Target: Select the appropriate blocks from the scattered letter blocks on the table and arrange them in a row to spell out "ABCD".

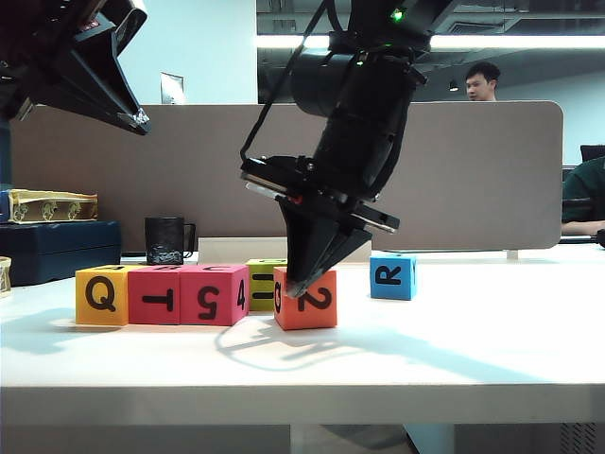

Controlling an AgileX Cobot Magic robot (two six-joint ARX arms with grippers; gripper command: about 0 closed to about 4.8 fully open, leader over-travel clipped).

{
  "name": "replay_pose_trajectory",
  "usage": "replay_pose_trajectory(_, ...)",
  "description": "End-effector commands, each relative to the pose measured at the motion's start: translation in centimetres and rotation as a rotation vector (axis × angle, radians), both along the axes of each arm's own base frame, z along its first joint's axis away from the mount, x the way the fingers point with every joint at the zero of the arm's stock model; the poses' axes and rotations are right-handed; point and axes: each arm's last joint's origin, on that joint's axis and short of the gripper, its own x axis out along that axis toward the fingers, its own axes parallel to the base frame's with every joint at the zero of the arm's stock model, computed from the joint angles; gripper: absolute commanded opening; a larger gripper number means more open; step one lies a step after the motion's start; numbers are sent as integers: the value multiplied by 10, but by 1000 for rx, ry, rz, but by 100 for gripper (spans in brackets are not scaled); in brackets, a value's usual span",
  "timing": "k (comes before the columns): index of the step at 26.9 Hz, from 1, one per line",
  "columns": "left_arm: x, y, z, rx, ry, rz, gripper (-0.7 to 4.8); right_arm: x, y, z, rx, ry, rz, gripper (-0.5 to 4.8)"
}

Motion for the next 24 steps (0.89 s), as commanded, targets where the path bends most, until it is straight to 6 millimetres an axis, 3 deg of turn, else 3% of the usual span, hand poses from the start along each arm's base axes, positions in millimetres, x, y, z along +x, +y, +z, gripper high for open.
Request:
replay_pose_trajectory(1,-1,0,3,-8,-16,-5,-6,3,2,4,7,-56,-7,-1)
replay_pose_trajectory(15,0,0,4,-11,-30,-5,-6,-2,15,7,91,-46,38,-1)
replay_pose_trajectory(24,0,0,5,-13,-38,-5,-6,5,19,33,105,-111,29,-1)
